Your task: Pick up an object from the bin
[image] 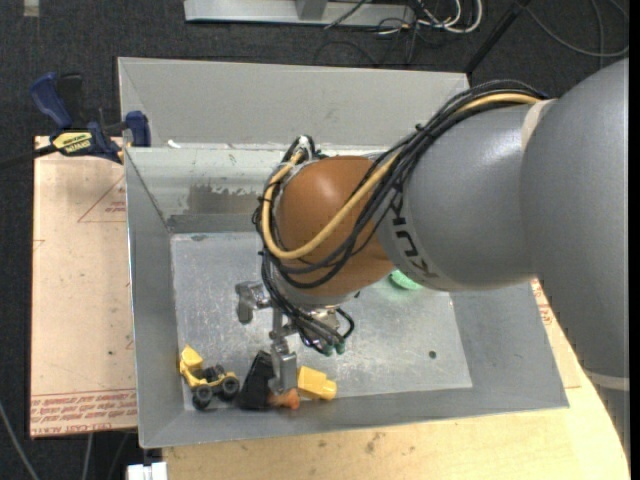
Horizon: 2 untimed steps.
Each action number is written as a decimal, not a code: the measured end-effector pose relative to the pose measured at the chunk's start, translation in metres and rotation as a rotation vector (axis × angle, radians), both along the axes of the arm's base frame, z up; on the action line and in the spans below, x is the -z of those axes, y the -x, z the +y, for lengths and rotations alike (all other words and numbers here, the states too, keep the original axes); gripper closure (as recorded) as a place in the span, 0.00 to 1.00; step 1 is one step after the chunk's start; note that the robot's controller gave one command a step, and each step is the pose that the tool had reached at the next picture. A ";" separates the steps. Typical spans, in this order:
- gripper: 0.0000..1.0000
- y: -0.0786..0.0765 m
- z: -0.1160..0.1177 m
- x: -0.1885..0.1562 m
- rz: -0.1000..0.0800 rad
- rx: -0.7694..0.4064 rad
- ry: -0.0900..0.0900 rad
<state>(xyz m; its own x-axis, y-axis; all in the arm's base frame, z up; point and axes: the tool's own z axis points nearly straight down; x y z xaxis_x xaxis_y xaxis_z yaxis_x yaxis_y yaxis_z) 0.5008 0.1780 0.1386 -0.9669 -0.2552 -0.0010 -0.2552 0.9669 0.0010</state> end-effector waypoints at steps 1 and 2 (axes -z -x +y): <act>0.00 0.011 -0.007 0.033 0.000 -0.316 0.000; 0.00 0.009 0.015 0.061 0.009 -0.451 0.001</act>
Offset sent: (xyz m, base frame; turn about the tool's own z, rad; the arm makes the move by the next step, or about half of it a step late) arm -0.0073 0.0174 -0.0686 -0.4589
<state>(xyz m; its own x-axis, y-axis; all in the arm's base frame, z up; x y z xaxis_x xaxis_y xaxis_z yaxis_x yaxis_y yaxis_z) 0.4916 0.1928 0.0773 -0.7591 -0.6510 0.0073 -0.6510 0.7591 0.0038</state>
